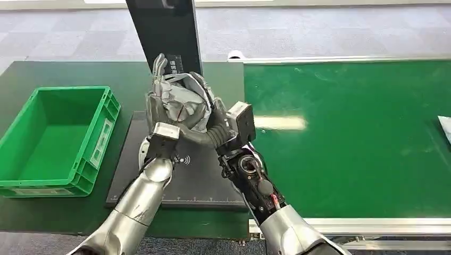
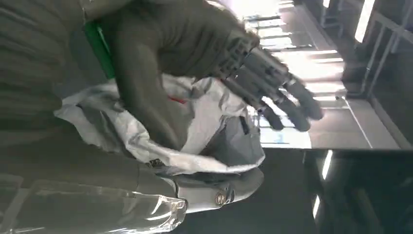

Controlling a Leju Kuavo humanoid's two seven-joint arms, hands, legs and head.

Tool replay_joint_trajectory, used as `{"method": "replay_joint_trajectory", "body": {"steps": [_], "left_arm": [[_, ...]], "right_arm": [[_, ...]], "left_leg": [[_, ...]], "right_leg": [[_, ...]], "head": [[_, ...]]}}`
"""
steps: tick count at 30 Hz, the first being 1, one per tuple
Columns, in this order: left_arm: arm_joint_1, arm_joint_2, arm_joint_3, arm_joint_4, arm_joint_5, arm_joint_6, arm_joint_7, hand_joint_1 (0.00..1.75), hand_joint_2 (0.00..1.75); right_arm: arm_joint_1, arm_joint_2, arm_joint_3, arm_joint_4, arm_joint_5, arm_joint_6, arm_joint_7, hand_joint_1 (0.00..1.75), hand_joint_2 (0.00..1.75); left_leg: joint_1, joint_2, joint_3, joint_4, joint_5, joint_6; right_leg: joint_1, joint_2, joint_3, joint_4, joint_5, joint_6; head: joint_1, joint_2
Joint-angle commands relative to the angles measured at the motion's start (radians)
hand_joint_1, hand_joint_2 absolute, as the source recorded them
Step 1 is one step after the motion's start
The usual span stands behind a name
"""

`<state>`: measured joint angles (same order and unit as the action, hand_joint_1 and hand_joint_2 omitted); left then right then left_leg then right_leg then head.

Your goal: Moved the parcel from conveyor to table for the left to box.

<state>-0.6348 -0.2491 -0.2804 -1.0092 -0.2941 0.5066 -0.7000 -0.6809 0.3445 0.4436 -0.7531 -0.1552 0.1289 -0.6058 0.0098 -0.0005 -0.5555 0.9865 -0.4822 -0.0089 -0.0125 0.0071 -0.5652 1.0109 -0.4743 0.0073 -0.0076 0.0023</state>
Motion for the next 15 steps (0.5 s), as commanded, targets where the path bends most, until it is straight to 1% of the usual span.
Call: {"method": "replay_joint_trajectory", "body": {"steps": [1, 3, 4, 7, 15], "left_arm": [[-0.127, -0.022, -0.066, 0.301, 0.011, 0.008, 0.002, 0.0, 1.75], [-0.127, -0.022, -0.066, 0.301, 0.011, 0.008, 0.002, 0.0, 1.75], [-0.126, -0.025, -0.06, 0.329, 0.013, -0.006, 0.002, 0.0, 1.75], [-0.124, -0.028, -0.051, 0.353, 0.019, -0.012, 0.002, 0.0, 1.75], [-0.121, -0.03, -0.055, 0.366, 0.019, -0.015, 0.002, 0.0, 1.75]], "right_arm": [[0.032, -0.005, -0.117, -0.06, 0.009, 0.008, -0.006, 0.0, 1.75], [0.032, -0.005, -0.117, -0.06, 0.009, 0.008, -0.006, 0.0, 1.75], [0.042, -0.007, -0.148, -0.072, 0.013, 0.004, -0.006, 0.0, 1.75], [0.057, -0.023, -0.186, -0.089, -0.001, 0.011, -0.014, 0.0, 1.75], [0.083, -0.031, -0.225, -0.096, 0.0, 0.02, -0.011, 0.0, 1.75]], "left_leg": [[0.0, -0.003, -0.001, 0.0, 0.001, 0.001], [0.0, -0.001, -0.001, 0.0, 0.0, 0.0], [0.0, -0.001, -0.001, -0.001, 0.001, 0.0], [0.0, -0.002, 0.0, 0.0, 0.0, 0.0], [0.0, -0.002, -0.001, 0.0, 0.001, 0.0]], "right_leg": [[0.001, -0.003, 0.0, -0.001, 0.001, 0.0], [0.0, -0.002, 0.0, 0.0, 0.0, 0.0], [0.0, -0.002, 0.0, -0.001, 0.0, -0.001], [0.0, -0.002, 0.001, 0.0, 0.0, 0.0], [0.0, -0.002, 0.0, -0.001, 0.0, 0.0]], "head": [[0.0, 0.0], [0.0, 0.0], [0.0, 0.0], [-0.001, 0.0], [0.0, 0.0]]}}
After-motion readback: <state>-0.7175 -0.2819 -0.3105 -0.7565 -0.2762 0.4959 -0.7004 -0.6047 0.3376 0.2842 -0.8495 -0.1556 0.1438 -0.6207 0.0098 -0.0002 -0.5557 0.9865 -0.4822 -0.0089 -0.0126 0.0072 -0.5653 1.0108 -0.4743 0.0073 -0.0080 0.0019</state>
